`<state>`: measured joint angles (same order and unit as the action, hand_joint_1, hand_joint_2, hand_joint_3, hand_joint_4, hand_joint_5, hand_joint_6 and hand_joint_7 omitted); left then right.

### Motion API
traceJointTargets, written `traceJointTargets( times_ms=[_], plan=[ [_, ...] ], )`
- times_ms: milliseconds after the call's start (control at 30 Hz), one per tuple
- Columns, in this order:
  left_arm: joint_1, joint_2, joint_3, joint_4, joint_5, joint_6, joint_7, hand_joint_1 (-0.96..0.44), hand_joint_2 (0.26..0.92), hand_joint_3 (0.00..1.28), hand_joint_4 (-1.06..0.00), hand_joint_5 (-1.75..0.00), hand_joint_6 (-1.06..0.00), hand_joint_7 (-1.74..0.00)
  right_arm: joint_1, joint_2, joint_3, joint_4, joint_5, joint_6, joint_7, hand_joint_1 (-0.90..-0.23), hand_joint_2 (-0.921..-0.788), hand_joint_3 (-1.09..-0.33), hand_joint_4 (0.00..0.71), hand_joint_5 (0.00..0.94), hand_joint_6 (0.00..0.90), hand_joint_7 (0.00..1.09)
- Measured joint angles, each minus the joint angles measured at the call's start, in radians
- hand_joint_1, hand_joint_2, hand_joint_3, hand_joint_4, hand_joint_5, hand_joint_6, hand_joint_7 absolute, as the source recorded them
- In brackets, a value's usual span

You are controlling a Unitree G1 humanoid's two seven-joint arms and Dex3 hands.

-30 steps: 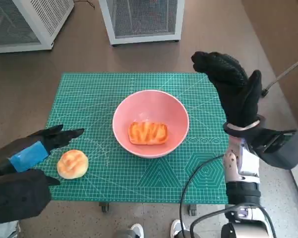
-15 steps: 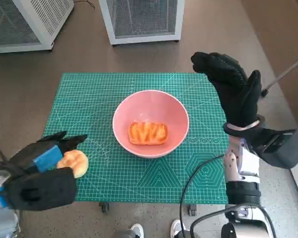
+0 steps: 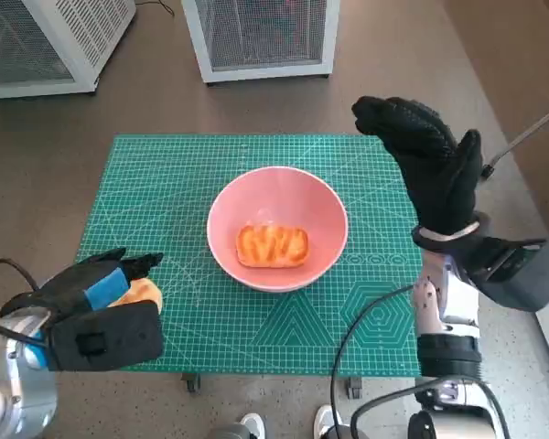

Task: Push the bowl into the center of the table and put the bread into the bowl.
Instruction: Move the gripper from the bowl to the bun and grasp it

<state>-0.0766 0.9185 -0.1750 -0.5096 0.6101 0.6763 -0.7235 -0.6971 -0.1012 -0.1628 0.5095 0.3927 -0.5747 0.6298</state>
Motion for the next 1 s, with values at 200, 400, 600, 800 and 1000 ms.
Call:
traceJointTargets(
  times_ms=[200,400,600,800,1000],
  plan=[
    [-0.020,-0.022,-0.037,0.062,0.024,0.001,0.000,0.05,0.750,0.02,-0.19,-0.01,-0.37,-0.03,0.000,-0.001,-0.001,0.000,0.000,0.000,0.000,-0.686,-0.921,-0.680,0.221,0.001,0.188,0.31],
    [-0.028,-0.041,-0.061,0.112,0.051,-0.003,0.007,0.05,0.774,0.03,-0.27,-0.02,-0.44,-0.04,0.000,-0.002,-0.003,0.000,0.000,0.000,0.000,-0.681,-0.921,-0.679,0.221,0.001,0.188,0.31],
    [-0.039,-0.069,-0.076,0.172,0.076,-0.031,0.051,0.06,0.809,0.04,-0.39,-0.03,-0.52,-0.04,0.000,-0.003,-0.003,0.000,0.000,-0.001,0.001,-0.680,-0.921,-0.679,0.221,0.001,0.188,0.31],
    [-0.049,-0.103,-0.091,0.247,0.101,-0.055,0.100,0.08,0.845,0.06,-0.66,-0.10,-0.63,-0.04,0.000,-0.003,-0.003,-0.001,0.000,0.000,0.001,-0.680,-0.921,-0.678,0.221,0.001,0.189,0.31],
    [-0.061,-0.111,-0.097,0.297,0.127,-0.082,0.134,0.27,0.903,0.11,-0.65,-0.96,-0.78,-0.05,0.000,-0.003,-0.003,-0.004,0.000,0.001,0.002,-0.680,-0.921,-0.677,0.222,0.001,0.190,0.31]
  ],
)
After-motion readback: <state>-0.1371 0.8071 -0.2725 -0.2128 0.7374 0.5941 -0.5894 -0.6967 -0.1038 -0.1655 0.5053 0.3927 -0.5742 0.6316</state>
